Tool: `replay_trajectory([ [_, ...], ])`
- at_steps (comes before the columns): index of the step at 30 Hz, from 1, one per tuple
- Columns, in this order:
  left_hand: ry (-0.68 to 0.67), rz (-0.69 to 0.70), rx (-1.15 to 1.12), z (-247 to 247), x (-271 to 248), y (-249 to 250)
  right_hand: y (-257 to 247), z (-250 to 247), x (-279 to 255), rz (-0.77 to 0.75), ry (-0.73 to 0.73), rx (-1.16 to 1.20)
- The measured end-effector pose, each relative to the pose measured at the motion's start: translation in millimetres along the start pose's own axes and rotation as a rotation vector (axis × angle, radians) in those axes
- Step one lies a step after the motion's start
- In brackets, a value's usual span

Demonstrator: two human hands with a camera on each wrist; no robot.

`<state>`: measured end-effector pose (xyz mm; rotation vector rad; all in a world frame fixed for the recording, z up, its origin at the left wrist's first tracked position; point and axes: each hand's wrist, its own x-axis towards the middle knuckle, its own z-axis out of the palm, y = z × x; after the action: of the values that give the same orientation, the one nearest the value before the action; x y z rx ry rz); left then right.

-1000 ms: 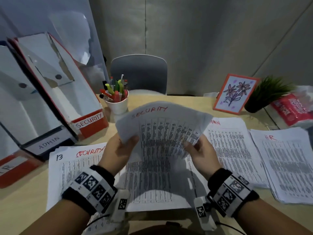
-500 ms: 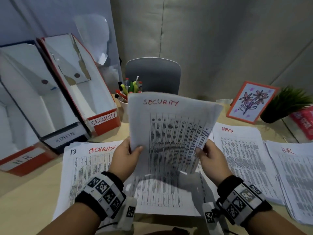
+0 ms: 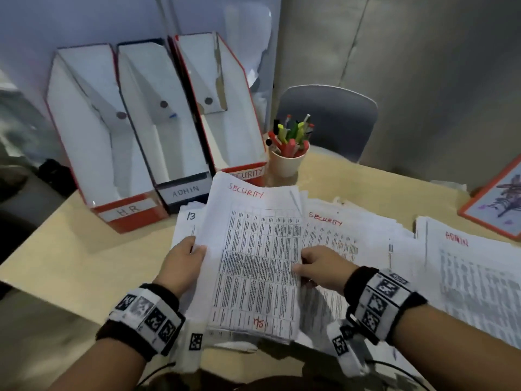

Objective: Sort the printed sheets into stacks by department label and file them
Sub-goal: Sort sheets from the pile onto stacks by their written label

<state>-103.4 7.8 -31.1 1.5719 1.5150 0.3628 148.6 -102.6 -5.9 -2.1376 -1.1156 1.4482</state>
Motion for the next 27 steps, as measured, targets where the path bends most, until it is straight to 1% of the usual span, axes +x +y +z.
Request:
replay_trajectory([
  [2, 0.019, -0.035, 0.067, -14, -1, -19, -15, 19, 8, -0.004, -0.044, -0.081],
  [5, 0.033, -0.082, 0.158, -28, -2, -38, -28, 44, 20, 0.013, -0.088, -0.128],
  [9, 0.060, -0.161, 0.198, -33, 7, -52, -35, 65, 29, 0.052, -0.070, -0.130],
  [14, 0.047, -0.229, 0.249, -28, 19, -56, -31, 72, 33, 0.130, -0.032, -0.083],
  [17, 0.052, -0.263, 0.249, -28, 23, -56, -31, 65, 29, 0.117, -0.007, -0.074],
  [19, 0.084, -0.272, 0.184, -31, 25, -54, -30, 55, 24, 0.087, 0.017, 0.030],
  [21, 0.151, -0.215, 0.155, -33, 28, -49, -27, 41, 19, 0.055, 0.052, 0.162],
  [22, 0.190, -0.153, 0.194, -33, 30, -44, -24, 32, 16, 0.049, 0.078, 0.213],
  [24, 0.235, 0.016, 0.267, -26, 31, -25, -12, 11, 10, 0.064, 0.145, 0.258],
  [25, 0.217, 0.090, 0.269, -19, 31, -12, -3, 1, 6, 0.079, 0.187, 0.258],
  [27, 0.100, 0.192, 0.235, 0, 27, 13, 21, -21, -1, 0.125, 0.274, 0.249],
])
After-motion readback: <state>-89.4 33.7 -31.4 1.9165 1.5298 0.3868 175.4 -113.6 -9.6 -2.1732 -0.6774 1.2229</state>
